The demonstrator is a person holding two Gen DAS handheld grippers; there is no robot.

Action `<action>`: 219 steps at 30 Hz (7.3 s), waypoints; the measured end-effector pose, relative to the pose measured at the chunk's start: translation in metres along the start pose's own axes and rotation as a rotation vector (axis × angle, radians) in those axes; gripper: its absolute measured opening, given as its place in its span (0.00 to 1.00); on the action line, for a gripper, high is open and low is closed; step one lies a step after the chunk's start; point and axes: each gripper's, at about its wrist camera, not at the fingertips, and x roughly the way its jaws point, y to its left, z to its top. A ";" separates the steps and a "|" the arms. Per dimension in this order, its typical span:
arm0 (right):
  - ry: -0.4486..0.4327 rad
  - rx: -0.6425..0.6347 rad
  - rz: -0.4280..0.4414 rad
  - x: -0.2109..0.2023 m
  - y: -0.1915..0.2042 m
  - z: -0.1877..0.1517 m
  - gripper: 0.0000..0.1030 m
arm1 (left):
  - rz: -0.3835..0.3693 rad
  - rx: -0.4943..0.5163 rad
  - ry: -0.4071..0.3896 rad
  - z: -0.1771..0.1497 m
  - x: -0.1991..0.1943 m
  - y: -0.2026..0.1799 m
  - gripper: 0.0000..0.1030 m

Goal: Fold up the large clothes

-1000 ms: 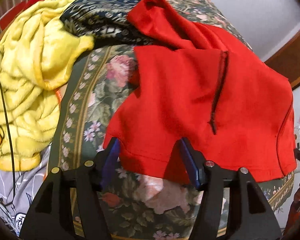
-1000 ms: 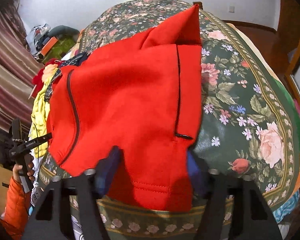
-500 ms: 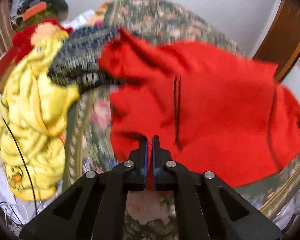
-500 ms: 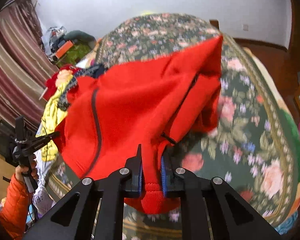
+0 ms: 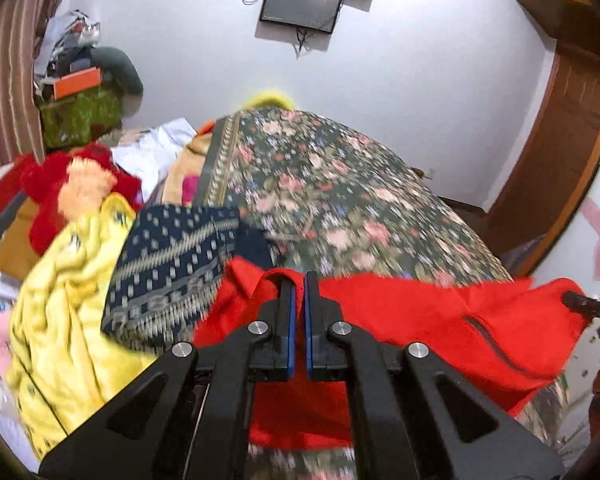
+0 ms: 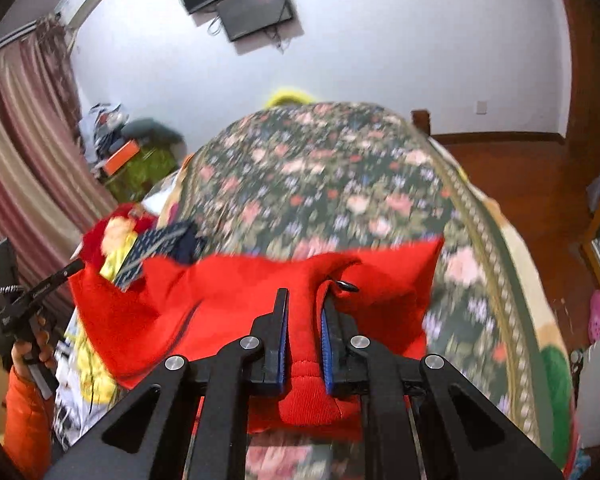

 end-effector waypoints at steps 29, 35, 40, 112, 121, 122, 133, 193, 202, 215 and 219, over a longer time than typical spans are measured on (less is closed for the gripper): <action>0.094 0.027 -0.383 0.101 -0.112 0.046 0.11 | 0.236 0.025 0.270 -0.007 0.206 0.029 0.09; 0.134 -0.094 -0.298 0.088 -0.071 0.025 0.11 | 0.200 0.093 0.147 0.014 0.148 0.004 0.61; 0.165 -0.204 -0.215 0.096 -0.022 0.014 0.11 | 0.130 0.135 0.093 0.021 0.108 -0.016 0.74; 0.333 -0.291 -0.459 0.102 -0.034 -0.091 1.00 | 0.059 0.100 0.374 -0.131 0.111 -0.010 0.92; 0.334 -0.034 -0.307 0.067 -0.073 -0.088 1.00 | 0.139 -0.032 0.326 -0.122 0.075 0.019 0.91; 0.326 -0.037 -0.307 0.065 -0.071 -0.087 1.00 | 0.140 -0.062 0.316 -0.119 0.068 0.027 0.91; 0.268 -0.046 -0.218 0.055 -0.029 -0.077 1.00 | -0.196 -0.430 0.410 -0.159 0.056 0.066 0.90; 0.201 0.073 -0.098 0.036 -0.047 -0.032 1.00 | -0.123 0.387 -0.069 -0.020 0.067 -0.245 0.13; 0.179 0.169 -0.116 0.003 -0.089 -0.047 1.00 | -0.189 0.735 0.243 -0.133 0.113 -0.299 0.13; 0.165 0.119 -0.049 -0.003 -0.057 -0.041 1.00 | -0.401 0.493 0.369 -0.113 0.053 -0.238 0.61; 0.172 0.089 -0.013 0.011 -0.033 -0.035 1.00 | -0.346 0.434 0.297 -0.089 0.037 -0.207 0.67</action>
